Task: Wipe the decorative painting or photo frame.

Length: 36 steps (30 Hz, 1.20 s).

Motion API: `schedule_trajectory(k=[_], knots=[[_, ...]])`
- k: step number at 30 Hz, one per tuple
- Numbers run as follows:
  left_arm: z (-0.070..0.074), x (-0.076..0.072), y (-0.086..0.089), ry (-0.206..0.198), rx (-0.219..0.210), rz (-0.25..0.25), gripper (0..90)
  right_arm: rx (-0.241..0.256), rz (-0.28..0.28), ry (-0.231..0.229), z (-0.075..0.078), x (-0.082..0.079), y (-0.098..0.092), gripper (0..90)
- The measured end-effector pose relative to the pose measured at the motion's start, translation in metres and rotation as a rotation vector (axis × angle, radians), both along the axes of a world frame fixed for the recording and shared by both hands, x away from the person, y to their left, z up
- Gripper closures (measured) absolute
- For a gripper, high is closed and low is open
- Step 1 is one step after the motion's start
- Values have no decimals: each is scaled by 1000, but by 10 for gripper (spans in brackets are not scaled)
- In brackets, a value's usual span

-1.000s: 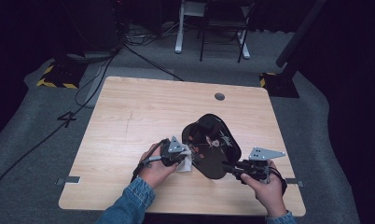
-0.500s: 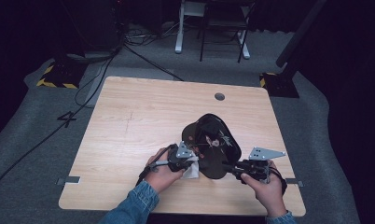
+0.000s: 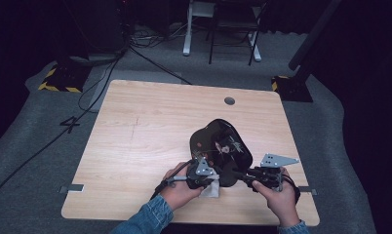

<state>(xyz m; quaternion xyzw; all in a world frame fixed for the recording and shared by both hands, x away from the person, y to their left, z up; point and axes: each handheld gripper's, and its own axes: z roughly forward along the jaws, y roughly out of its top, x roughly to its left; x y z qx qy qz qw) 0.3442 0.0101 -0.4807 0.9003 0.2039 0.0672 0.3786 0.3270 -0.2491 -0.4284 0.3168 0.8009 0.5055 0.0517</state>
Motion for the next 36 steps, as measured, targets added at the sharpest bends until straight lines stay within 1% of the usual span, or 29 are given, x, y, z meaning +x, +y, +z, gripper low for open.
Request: schedule_trajectory(k=[5, 7, 11, 14, 15, 18, 21, 22, 23, 24, 27, 30, 32, 35, 36], knots=[[-1, 3, 4, -2, 7, 17, 798, -3, 3, 1, 0, 0, 1, 773], [-2, 5, 7, 2, 7, 37, 799, -2, 2, 4, 0, 0, 0, 772], [-2, 12, 15, -6, 19, 75, 801, -4, 1, 8, -1, 0, 0, 771], [-3, 14, 18, -11, 23, 89, 801, -3, 2, 10, -1, 0, 0, 769], [-3, 17, 22, -13, 27, 106, 801, -2, 2, 10, -1, 0, 0, 769], [-4, 19, 25, -14, 31, 117, 801, -1, 2, 11, -1, 0, 0, 768], [-4, 23, 32, -19, 32, 147, 802, -1, 2, 10, -1, 0, 0, 769], [-4, 23, 32, -19, 32, 147, 806, -1, 2, 10, -1, 0, 0, 769], [-3, 25, 35, -20, 39, 155, 806, -3, 2, 9, -1, 0, 0, 771], [-3, 25, 37, -19, 37, 163, 807, -6, 1, 7, -1, 0, 0, 774], [1, 27, 44, -9, 12, 168, 815, -17, -1, -4, 0, 0, -1, 783], [10, 26, 52, 0, -43, 167, 821, -17, 0, -6, 0, 0, -1, 784], [18, 24, 57, -10, -72, 164, 822, -18, 0, -5, 0, 0, -2, 785], [30, 21, 66, -18, -127, 160, 823, -19, 3, -8, 0, 1, -2, 785], [30, 21, 66, -18, -127, 160, 823, -19, 3, -8, 0, 1, -2, 785]])
